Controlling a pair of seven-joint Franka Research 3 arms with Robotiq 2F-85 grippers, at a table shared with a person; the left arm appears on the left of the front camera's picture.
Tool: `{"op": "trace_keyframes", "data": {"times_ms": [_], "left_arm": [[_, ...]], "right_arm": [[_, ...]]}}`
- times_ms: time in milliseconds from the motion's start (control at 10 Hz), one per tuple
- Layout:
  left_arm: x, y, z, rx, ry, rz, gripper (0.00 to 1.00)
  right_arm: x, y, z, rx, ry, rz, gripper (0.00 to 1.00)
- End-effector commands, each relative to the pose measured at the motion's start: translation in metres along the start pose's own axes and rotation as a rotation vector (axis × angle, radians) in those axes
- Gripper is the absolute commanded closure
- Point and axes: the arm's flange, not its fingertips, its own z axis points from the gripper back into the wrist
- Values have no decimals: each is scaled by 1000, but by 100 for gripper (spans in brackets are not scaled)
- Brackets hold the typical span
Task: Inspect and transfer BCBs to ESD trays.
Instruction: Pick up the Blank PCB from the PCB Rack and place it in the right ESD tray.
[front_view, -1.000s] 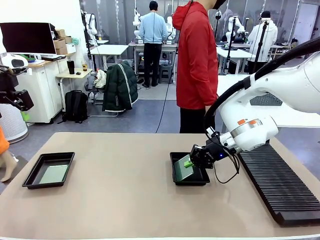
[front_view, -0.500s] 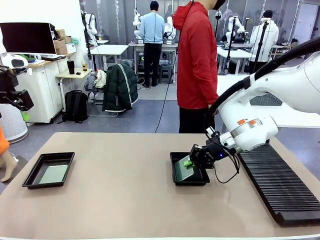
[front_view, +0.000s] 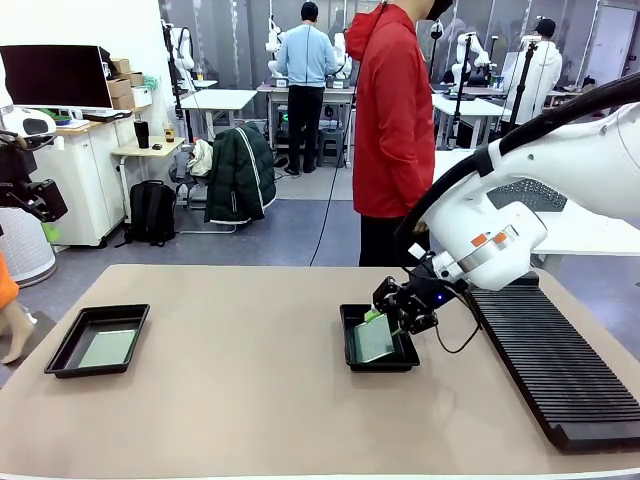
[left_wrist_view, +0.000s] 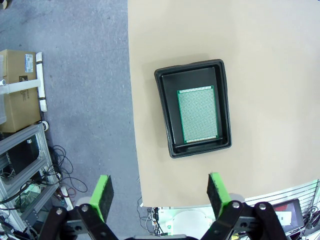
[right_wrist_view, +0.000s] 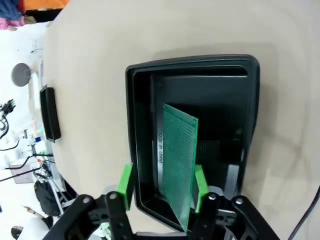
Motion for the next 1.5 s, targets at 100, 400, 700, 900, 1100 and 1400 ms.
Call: {"op": "trace_keyframes", "data": {"times_ms": [100,400,700,900,1100,1400], "left_arm": [[0,0,0,0,1,1,0],[0,0,0,0,1,1,0],[0,0,0,0,1,1,0],[0,0,0,0,1,1,0],[0,0,0,0,1,1,0],[0,0,0,0,1,1,0]], "right_arm": [[13,42,14,-265,31,20,7],[15,71,36,-511,48,20,0],[9,78,57,-576,90,19,0],[9,75,63,-576,93,23,0],[5,77,60,-568,87,23,0],[5,77,60,-568,87,23,0]]}}
